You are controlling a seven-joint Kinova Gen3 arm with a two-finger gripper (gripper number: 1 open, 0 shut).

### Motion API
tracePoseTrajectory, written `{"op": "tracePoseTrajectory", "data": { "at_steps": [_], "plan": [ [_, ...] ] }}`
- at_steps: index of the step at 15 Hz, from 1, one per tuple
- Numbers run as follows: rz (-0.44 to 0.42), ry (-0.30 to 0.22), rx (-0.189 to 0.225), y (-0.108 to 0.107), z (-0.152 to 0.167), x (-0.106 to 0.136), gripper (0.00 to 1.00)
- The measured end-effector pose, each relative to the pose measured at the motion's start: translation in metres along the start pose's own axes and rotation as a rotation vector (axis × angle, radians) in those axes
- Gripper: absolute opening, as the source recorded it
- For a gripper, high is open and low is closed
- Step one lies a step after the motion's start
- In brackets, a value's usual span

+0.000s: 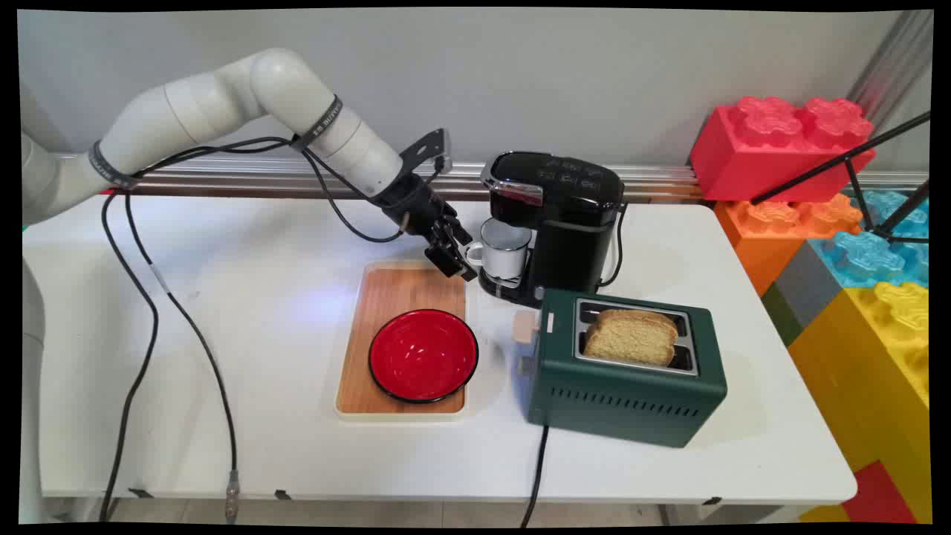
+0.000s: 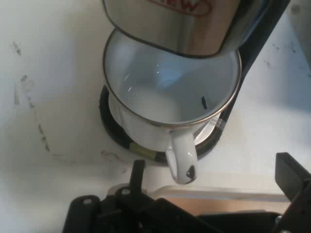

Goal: Press the toaster switch

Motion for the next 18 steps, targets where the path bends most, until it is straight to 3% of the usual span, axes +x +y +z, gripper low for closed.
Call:
{"op": "tracePoseTrajectory", "data": {
  "at_steps": [7, 13, 18],
  "plan": [
    [-0.023, 0.011, -0.014, 0.029, -0.042, 0.007, 1.00],
    [-0.010, 0.055, -0.088, 0.079, -0.088, 0.014, 1.00],
    [0.024, 0.121, -0.133, 0.118, -0.111, 0.016, 1.00]
  ]
}}
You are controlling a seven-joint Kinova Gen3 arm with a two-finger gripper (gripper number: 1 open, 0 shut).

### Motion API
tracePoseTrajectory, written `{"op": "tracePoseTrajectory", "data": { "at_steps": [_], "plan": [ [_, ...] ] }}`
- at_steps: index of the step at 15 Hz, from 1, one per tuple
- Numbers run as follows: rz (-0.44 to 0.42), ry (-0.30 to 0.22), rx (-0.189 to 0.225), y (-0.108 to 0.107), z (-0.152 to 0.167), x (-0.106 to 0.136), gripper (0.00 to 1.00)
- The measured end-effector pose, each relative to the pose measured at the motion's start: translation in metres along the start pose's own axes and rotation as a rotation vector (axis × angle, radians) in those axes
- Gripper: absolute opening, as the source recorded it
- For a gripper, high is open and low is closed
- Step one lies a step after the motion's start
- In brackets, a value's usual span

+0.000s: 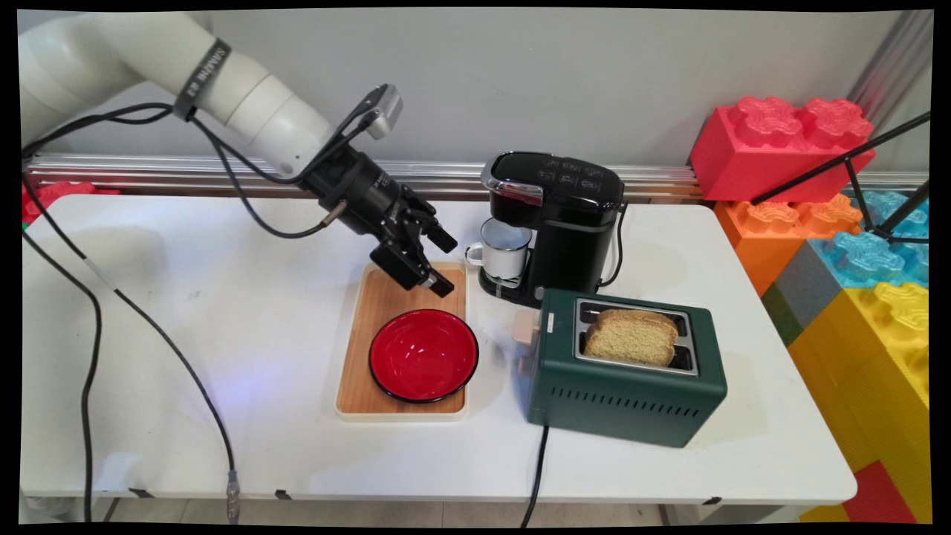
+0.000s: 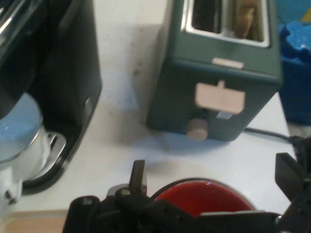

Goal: Press the toaster switch

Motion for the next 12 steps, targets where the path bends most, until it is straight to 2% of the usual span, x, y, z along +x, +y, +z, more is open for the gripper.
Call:
{"op": "tracePoseTrajectory", "data": {
  "at_steps": [6, 12],
  "plan": [
    [0.044, 0.074, -0.016, 0.028, -0.001, -0.002, 1.00],
    [0.083, 0.101, -0.018, 0.036, 0.002, -0.009, 1.00]
  ]
}}
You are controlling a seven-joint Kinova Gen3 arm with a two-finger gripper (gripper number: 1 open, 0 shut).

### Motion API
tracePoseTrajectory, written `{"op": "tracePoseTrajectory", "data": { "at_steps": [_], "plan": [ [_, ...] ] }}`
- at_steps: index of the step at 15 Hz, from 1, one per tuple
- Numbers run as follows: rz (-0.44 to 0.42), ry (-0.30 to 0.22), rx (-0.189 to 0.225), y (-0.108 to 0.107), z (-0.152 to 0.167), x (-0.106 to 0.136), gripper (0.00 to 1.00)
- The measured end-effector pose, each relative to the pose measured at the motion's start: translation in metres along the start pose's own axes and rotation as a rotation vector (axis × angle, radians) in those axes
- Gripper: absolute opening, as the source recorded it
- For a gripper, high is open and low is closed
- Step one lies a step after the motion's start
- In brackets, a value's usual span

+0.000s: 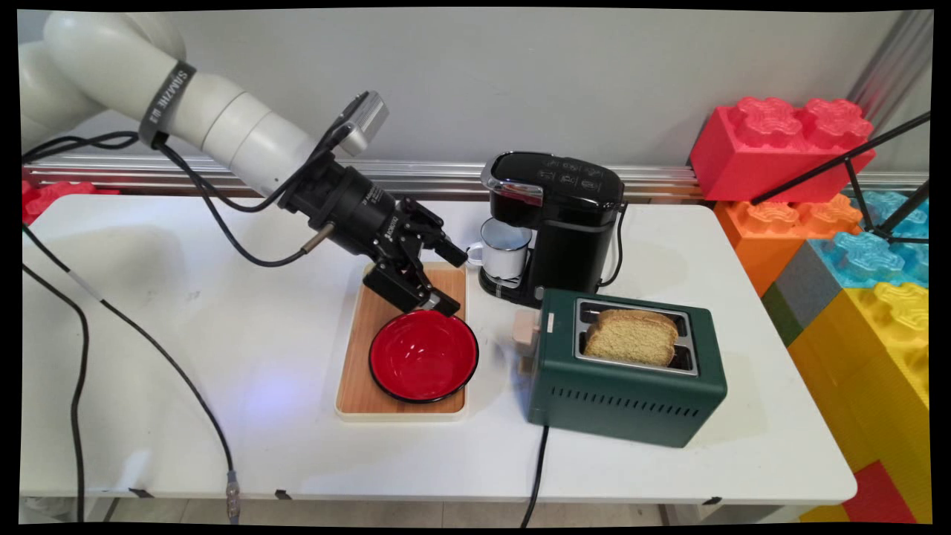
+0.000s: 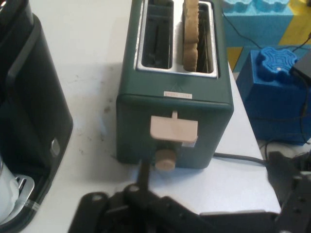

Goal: Press the toaster switch

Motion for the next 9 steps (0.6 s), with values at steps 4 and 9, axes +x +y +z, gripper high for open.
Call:
{"op": "tracePoseTrajectory", "data": {
  "at_steps": [4, 9],
  "plan": [
    [0.016, 0.011, -0.004, 0.002, 0.001, -0.005, 0.00],
    [0.032, 0.032, -0.017, 0.000, 0.005, -0.015, 0.00]
  ]
}}
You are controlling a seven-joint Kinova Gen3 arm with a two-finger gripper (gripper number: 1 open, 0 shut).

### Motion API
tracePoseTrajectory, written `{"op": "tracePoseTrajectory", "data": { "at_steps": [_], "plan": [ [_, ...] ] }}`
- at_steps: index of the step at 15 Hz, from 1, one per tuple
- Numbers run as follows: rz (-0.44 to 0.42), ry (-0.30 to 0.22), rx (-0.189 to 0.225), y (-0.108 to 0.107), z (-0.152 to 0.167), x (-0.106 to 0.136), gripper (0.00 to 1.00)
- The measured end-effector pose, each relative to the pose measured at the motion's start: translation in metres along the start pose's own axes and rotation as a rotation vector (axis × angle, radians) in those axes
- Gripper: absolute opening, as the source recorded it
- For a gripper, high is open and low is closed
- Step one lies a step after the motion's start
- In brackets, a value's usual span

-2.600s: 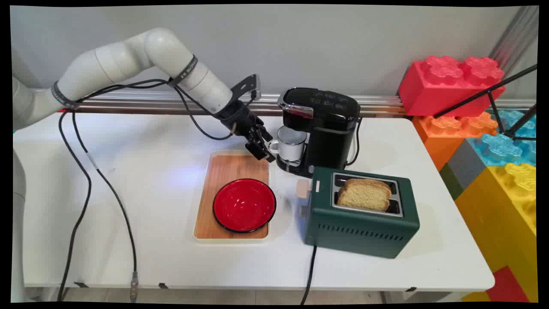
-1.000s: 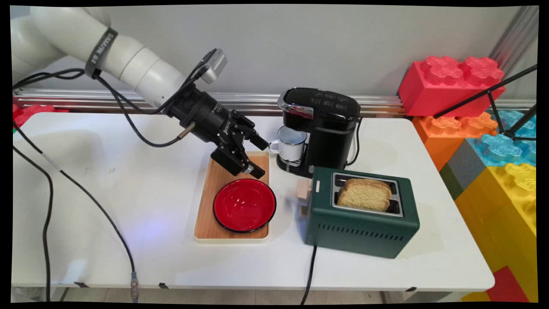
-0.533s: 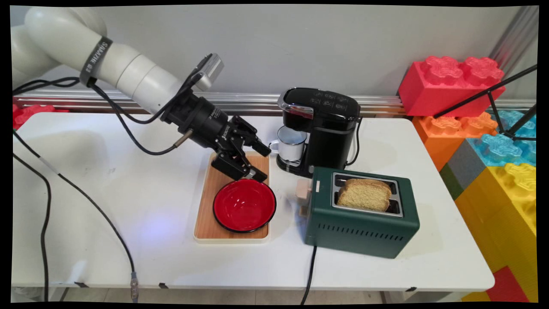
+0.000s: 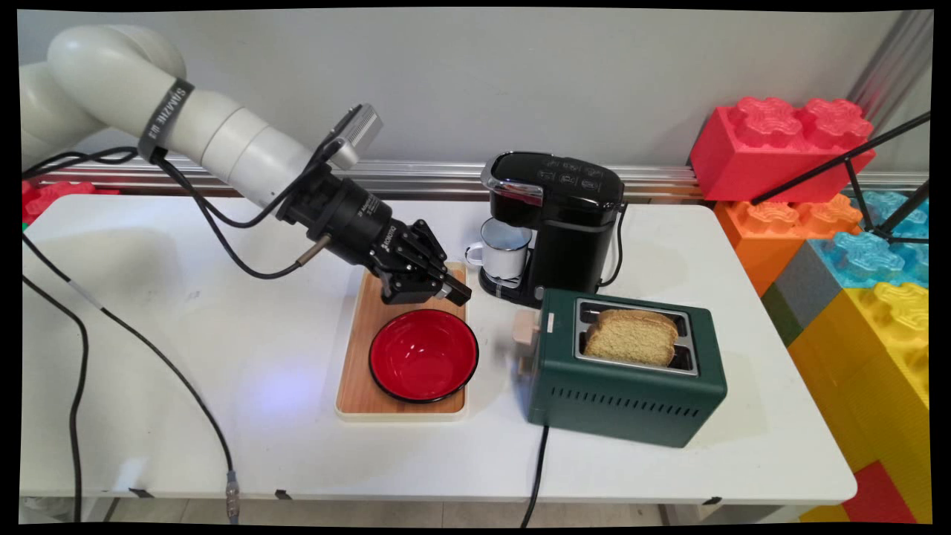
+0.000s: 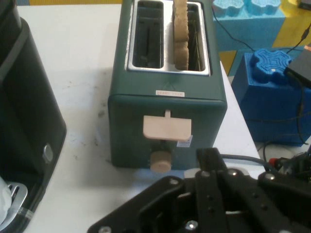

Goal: Press the toaster switch

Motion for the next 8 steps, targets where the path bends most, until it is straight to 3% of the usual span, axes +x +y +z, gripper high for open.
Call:
{"op": "tracePoseTrajectory", "data": {
  "at_steps": [8],
  "plan": [
    [-0.017, 0.053, 0.015, -0.008, 0.029, -0.008, 0.00]
  ]
}}
